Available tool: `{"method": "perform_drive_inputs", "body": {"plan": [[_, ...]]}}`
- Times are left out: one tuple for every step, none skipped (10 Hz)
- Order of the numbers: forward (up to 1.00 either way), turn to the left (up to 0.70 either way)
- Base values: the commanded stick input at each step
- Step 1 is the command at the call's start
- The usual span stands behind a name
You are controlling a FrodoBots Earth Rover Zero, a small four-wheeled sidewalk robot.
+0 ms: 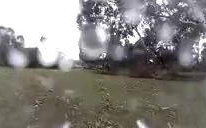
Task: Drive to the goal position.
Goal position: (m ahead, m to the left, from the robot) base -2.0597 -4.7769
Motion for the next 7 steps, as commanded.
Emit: {"method": "perform_drive_inputs", "body": {"plan": [[1.00, 0.00], [1.00, 0.00], [1.00, 0.00], [1.00, 0.00], [1.00, 0.00], [1.00, 0.00], [1.00, 0.00]]}}
